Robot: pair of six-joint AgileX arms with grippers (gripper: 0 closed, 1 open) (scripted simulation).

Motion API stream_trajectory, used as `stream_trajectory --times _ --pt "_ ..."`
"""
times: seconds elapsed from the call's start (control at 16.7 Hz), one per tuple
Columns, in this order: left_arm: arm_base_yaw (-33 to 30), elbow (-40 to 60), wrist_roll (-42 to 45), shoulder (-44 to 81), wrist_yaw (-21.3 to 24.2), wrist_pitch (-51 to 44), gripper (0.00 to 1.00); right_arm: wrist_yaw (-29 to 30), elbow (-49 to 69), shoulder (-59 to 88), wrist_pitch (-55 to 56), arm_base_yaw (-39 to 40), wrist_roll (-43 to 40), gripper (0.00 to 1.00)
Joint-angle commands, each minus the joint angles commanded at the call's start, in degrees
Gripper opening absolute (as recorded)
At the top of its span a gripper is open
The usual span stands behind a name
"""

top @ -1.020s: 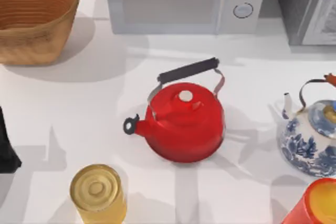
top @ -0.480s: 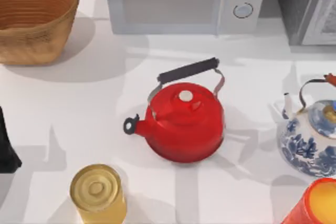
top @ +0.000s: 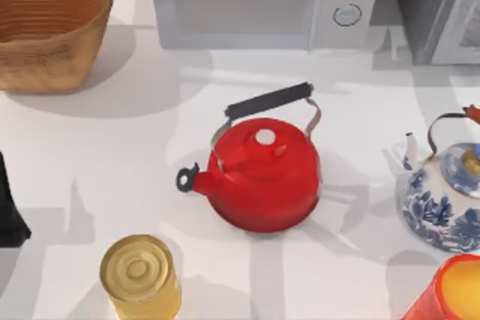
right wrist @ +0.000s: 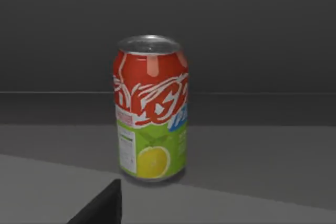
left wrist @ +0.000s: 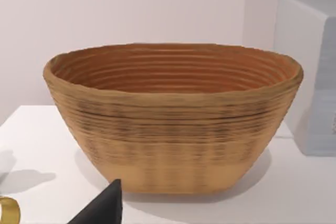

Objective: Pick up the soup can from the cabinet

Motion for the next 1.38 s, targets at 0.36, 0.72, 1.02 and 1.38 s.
stream_trajectory --times 0.36,0.72,1.02,1.38 --pt "0.0 0.0 0.0 0.0 0.0 0.0 1.0 0.81 7.07 5.21 -1.56 0.72 0.07 1.0" --pt "0.0 0.0 0.0 0.0 0.0 0.0 1.0 2.28 5.95 5.84 0.57 1.86 0.03 1.0" --pt "0.0 0.0 0.0 0.0 0.0 0.0 1.0 7.27 2.49 8.8 7.07 6.48 -0.15 1.0" --pt "0.0 0.0 0.0 0.0 0.0 0.0 1.0 7.27 3.19 9.79 7.46 6.37 -0.16 1.0"
